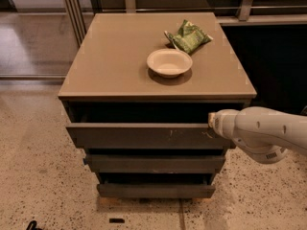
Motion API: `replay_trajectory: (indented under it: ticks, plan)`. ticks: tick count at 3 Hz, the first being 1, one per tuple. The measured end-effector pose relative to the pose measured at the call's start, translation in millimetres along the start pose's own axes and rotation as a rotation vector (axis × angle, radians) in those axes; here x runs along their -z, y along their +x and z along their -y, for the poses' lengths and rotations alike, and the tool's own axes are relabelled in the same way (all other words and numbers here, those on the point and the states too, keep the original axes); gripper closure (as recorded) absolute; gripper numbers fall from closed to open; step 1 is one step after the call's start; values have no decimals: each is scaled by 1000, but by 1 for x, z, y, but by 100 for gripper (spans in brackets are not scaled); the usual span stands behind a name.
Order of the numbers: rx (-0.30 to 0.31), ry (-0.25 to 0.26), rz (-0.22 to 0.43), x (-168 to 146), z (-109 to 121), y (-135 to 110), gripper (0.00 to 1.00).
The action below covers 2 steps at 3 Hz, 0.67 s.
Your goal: Open top drawer
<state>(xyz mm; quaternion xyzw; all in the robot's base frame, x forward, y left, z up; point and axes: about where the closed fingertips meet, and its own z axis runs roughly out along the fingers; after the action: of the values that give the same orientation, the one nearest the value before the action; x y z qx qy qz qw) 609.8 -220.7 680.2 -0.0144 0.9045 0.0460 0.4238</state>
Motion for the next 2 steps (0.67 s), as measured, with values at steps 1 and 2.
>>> replay_trajectory:
  ticks: [1, 2]
  plan:
    - [17, -9, -18, -2, -4, 2, 100]
    - [32, -16, -36, 0, -7, 5, 100]
